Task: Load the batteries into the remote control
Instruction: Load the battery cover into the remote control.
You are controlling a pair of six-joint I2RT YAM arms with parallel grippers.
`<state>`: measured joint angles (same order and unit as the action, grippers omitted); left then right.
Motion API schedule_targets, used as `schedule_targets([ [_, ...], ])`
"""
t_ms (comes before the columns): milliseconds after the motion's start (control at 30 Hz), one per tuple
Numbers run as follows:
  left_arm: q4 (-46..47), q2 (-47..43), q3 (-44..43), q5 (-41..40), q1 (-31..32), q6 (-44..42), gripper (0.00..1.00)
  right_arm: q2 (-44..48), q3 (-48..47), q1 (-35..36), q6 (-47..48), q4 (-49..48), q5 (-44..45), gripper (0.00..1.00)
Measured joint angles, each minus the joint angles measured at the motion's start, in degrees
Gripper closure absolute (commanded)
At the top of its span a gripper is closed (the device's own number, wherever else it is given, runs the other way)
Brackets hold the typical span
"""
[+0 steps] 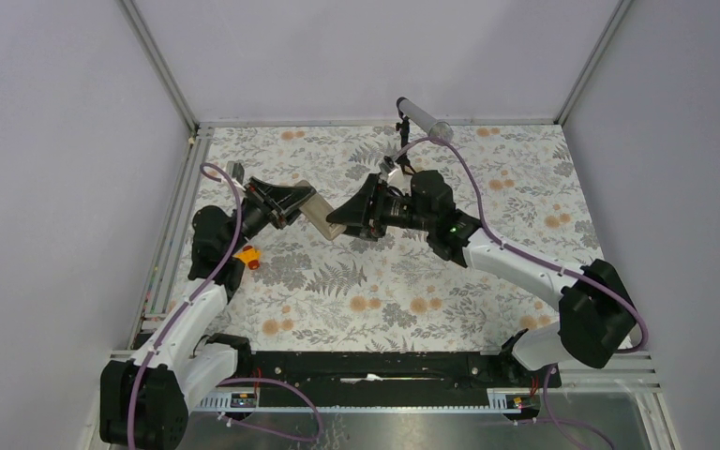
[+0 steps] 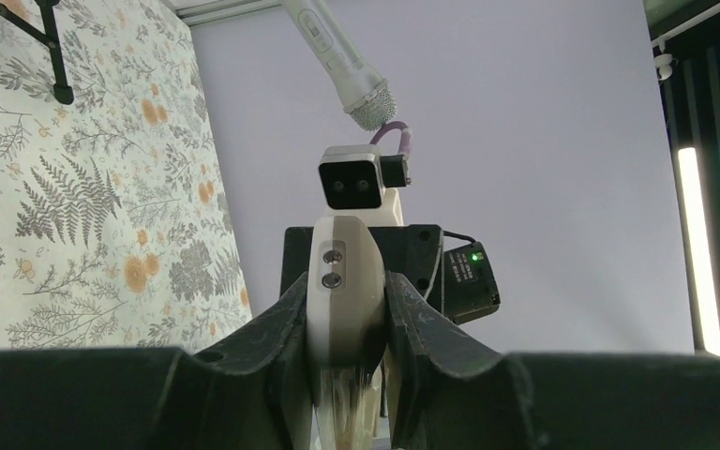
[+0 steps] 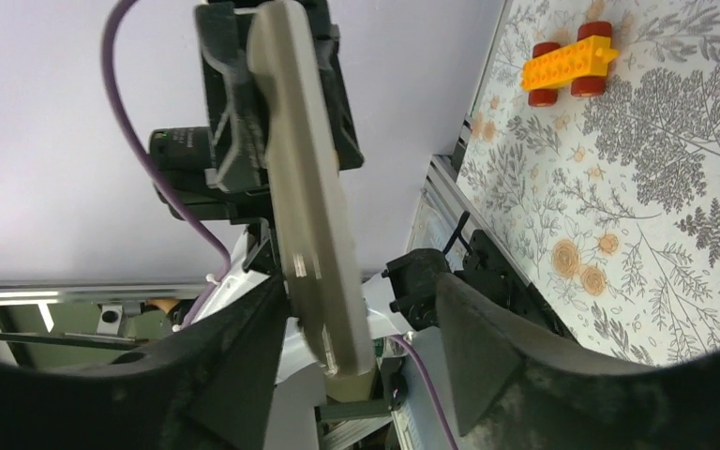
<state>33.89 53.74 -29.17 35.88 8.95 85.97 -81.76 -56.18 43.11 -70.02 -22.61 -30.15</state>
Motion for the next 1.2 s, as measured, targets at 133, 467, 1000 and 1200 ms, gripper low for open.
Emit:
schedule_targets([
  [133, -0.8, 0.0, -0.5, 0.5, 0.0, -0.5, 1.00, -1.1, -0.2, 0.5, 0.7, -0.5, -0.8, 0.52],
  [467, -1.6, 0.0, -1.8, 2.0, 0.0, -1.3, 1.00, -1.1, 0.0, 0.7, 1.5, -0.9, -0.7, 0.02],
  [1000, -11.7, 0.0, -9.2, 17.5, 3.4, -15.4, 1.00, 2.1, 1.6, 1.1, 13.0, -9.9, -13.5, 0.51],
  [1200, -12.0, 0.1, -10.3, 18.0, 5.7, -16.9, 0.85, 2.0, 2.5, 1.5, 14.8, -9.4, -13.8, 0.83],
])
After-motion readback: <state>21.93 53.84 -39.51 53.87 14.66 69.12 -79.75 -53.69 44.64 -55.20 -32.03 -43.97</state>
